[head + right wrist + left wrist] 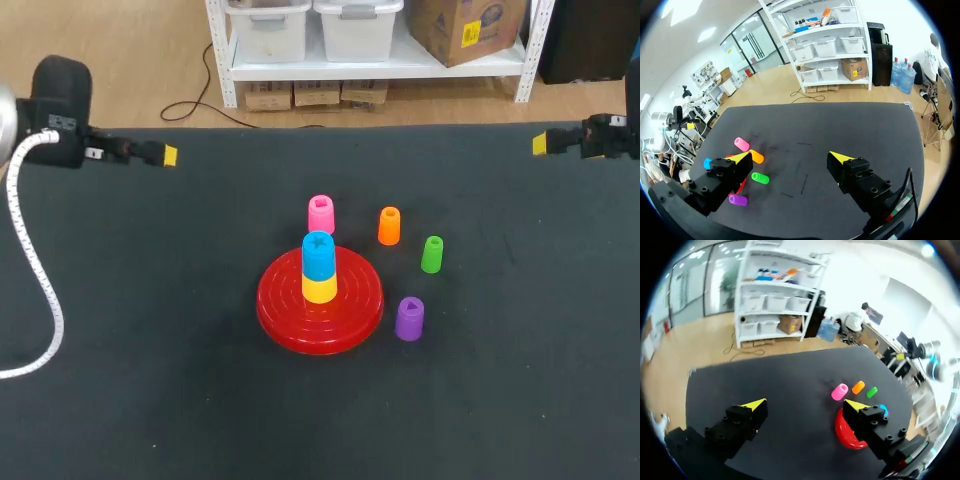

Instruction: Pick up and stack the cylinders on the red base in this order: pink,purple,orange,green

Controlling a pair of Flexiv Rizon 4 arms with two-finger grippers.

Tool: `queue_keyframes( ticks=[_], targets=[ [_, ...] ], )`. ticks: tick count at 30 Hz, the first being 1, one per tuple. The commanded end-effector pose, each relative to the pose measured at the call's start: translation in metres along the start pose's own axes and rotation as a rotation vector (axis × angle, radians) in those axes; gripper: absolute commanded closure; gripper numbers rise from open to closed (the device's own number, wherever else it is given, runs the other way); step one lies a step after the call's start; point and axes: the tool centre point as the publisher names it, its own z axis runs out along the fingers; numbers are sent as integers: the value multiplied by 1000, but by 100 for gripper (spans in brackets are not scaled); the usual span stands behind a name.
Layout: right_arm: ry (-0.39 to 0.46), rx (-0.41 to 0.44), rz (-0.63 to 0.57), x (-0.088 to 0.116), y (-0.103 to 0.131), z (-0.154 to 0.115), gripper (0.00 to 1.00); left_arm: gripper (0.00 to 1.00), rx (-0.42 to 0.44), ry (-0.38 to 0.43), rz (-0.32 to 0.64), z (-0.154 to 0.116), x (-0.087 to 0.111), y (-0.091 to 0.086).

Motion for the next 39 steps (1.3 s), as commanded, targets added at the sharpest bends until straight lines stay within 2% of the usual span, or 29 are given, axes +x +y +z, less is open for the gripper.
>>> queue_keyframes(
  ticks=[1, 2, 4, 5, 6, 7, 12, 18, 21, 25, 34, 39],
  targets=[
    [0, -2, 0, 0, 0, 0, 0, 0, 160, -116, 200, -6, 6, -8],
    [0, -2, 0, 0, 0, 0, 0, 0, 194, -135, 250, -7, 6, -13],
    [0, -2, 0, 0, 0, 0, 0, 0, 247, -116, 318, -9, 8, -19],
    [0, -2, 0, 0, 0, 0, 0, 0, 287, -72, 397, -9, 9, -26],
    [0, -2, 0, 0, 0, 0, 0, 0, 310, -51, 429, -10, 10, -30],
    [0, -2, 0, 0, 0, 0, 0, 0, 301, -56, 463, -11, 12, -33],
    [0, -2, 0, 0, 0, 0, 0, 0, 389, -67, 555, -14, 19, -47],
    [0, -2, 0, 0, 0, 0, 0, 0, 474, -47, 610, -12, 27, -58],
    [0, -2, 0, 0, 0, 0, 0, 0, 543, -62, 645, -12, 29, -65],
    [0, -2, 0, 0, 0, 0, 0, 0, 613, -37, 677, -12, 34, -70],
    [0, -2, 0, 0, 0, 0, 0, 0, 628, 7, 699, -15, 42, -79],
    [0, -2, 0, 0, 0, 0, 0, 0, 633, 31, 694, -14, 53, -83]
  ],
)
